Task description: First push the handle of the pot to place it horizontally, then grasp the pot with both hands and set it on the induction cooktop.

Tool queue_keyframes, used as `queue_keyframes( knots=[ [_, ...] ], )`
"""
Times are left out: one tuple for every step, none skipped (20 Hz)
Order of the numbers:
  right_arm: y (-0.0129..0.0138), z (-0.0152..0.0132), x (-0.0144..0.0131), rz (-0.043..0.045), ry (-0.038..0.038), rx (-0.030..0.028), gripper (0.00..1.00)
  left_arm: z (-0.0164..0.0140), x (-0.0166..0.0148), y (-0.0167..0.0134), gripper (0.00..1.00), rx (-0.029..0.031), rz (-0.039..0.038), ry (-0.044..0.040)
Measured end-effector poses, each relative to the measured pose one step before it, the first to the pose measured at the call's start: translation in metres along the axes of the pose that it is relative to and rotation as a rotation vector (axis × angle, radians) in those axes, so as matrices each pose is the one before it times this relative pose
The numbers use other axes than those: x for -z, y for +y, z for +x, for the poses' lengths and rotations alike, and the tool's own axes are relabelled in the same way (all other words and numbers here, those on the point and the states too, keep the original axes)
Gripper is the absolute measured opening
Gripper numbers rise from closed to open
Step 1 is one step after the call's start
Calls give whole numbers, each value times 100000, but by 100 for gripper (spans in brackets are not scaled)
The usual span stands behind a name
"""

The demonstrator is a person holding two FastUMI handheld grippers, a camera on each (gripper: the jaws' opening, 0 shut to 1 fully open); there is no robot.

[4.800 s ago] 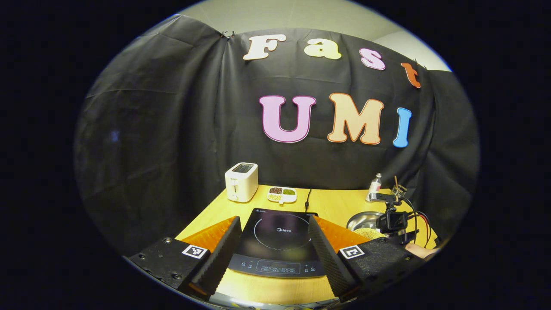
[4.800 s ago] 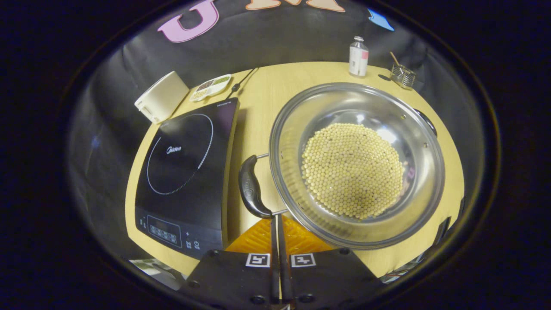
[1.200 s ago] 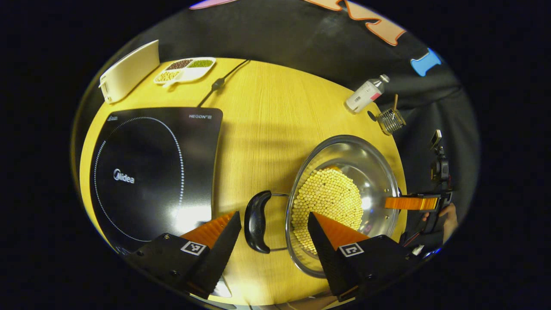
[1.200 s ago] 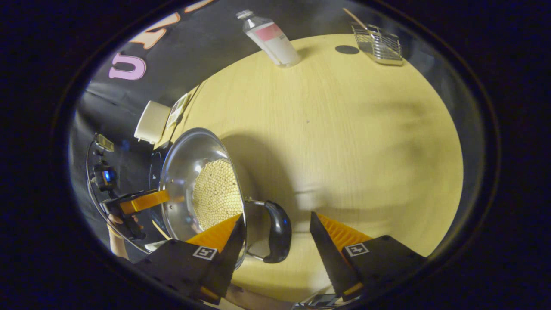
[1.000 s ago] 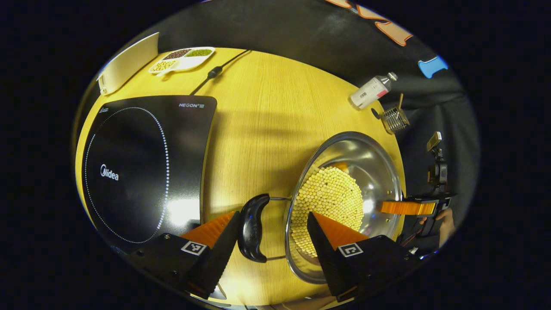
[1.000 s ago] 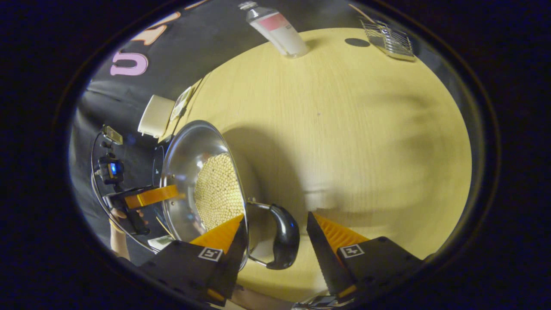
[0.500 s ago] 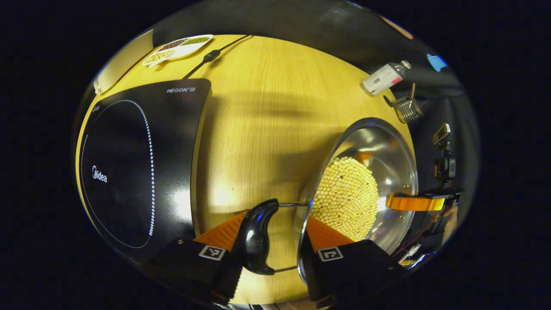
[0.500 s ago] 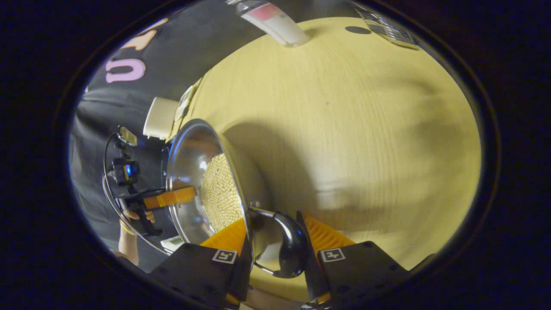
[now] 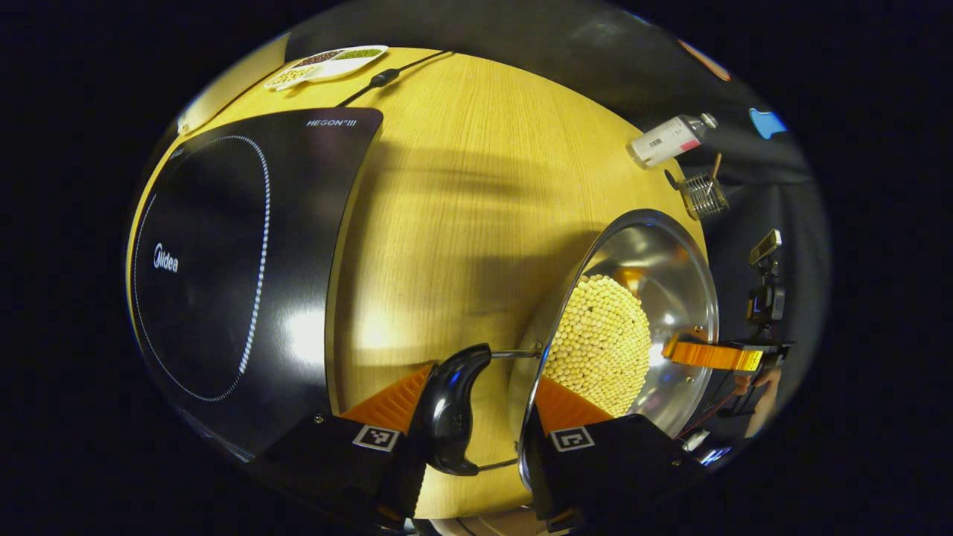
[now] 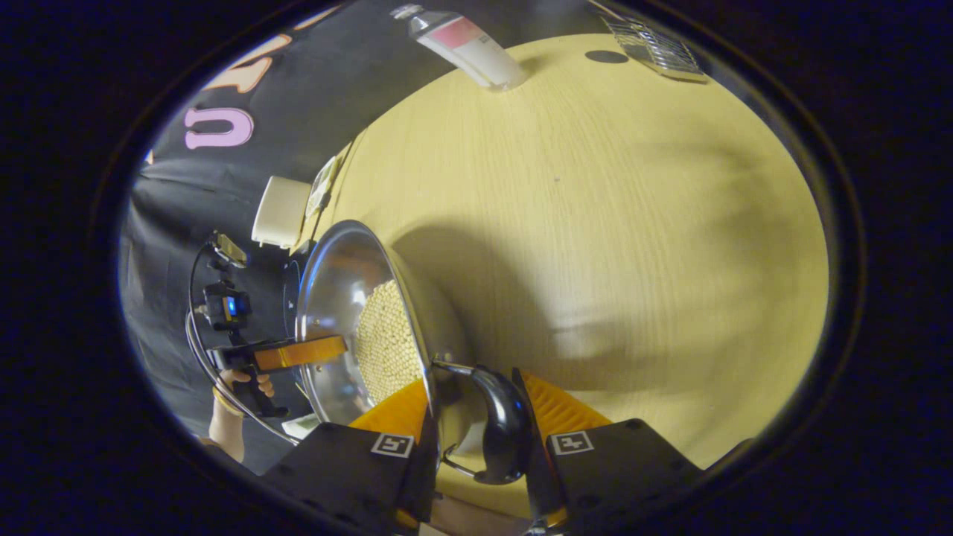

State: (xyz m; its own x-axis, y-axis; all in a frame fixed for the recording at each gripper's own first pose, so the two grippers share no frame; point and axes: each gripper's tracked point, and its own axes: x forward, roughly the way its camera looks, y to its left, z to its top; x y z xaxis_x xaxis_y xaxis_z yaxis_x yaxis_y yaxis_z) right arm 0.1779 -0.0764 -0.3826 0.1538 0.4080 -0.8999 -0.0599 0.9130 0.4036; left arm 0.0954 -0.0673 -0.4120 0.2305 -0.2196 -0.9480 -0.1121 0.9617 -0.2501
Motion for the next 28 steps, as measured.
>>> queue_keyframes(
  knots=[
    [149, -77, 221, -13, 20, 84, 52, -536, 488, -306, 59, 465, -625, 128],
    [343, -304, 750, 286, 472, -257, 52, -580, 522, -244, 61, 41, 80, 418],
    [348, -338, 757, 818, 716, -298, 51, -663, 504, -134, 59, -271, 212, 95],
    [205, -553, 791, 745, 943, -368, 46, -669, 453, 0, 59, -428, 454, 213],
    [346, -260, 641, 967, 905, -568, 51, -742, 511, 113, 59, -692, 379, 227],
    [381, -498, 1191, 440, 828, -681, 52, -827, 511, 169, 59, -629, 58, 281],
    [555, -263, 700, 623, 486, -643, 52, -802, 451, 203, 59, -346, -122, -330],
    [667, -199, 768, -122, 163, -776, 52, -878, 465, 264, 59, -151, -122, -246],
    [703, -117, 673, -393, 212, -546, 52, -935, 559, 332, 59, -97, -273, -29],
    [817, -164, 702, -361, 293, -718, 49, -937, 558, 446, 58, -205, -216, 234],
    [803, -29, 553, -224, 108, -657, 52, -888, 373, 514, 59, -171, -303, -48],
    [951, 58, 719, -236, 521, -615, 54, -847, 408, 616, 58, -206, -365, -58],
    [960, 135, 622, -455, 457, -825, 57, -840, 300, 719, 59, -367, -139, 123],
    [1066, 242, 501, -535, 43, -613, 46, -765, 213, 869, 60, -311, -94, -247],
    [959, 378, 272, -464, -162, -391, 46, -776, 104, 881, 59, -367, 130, -240],
    [1108, 375, 398, -293, -468, -246, 46, -798, 48, 1018, 59, -221, 534, -370],
    [1070, 500, 203, -299, -528, -95, 46, -567, -167, 1007, 59, -184, 427, -592],
    [1138, 499, 242, -49, -802, 142, 46, -623, -287, 1123, 59, 143, 561, -616],
    [1098, 632, 88, 52, -1089, 438, 46, -529, -293, 1161, 59, 286, 502, -801],
    [1162, 608, 223, 283, -1119, 488, 46, -446, -267, 1310, 59, 335, 526, -399],
    [1114, 781, 171, 468, -793, 484, 46, -387, -379, 1294, 58, 359, 522, -444],
    [1110, 784, 379, 885, -498, 510, 46, -279, -344, 1310, 58, 157, 686, -382],
    [1061, 932, 169, 1137, -306, 547, 46, -363, -357, 1415, 58, 10, 927, -158],
    [1125, 873, 328, 1172, -426, 613, 46, -164, -366, 1393, 58, -27, 1036, -335],
    [1083, 886, 139, 563, -564, 521, 46, -273, -441, 1427, 58, 28, 972, -347],
    [1134, 760, 174, 437, -813, 448, 46, -334, -398, 1326, 58, 90, 1062, -461],
    [1056, 756, -40, 102, -880, 372, 46, -176, -600, 1222, 58, -69, 982, -751],
    [1176, 681, 48, 17, -964, 377, 46, -255, -561, 1147, 58, 83, 1071, -893]
  ],
)
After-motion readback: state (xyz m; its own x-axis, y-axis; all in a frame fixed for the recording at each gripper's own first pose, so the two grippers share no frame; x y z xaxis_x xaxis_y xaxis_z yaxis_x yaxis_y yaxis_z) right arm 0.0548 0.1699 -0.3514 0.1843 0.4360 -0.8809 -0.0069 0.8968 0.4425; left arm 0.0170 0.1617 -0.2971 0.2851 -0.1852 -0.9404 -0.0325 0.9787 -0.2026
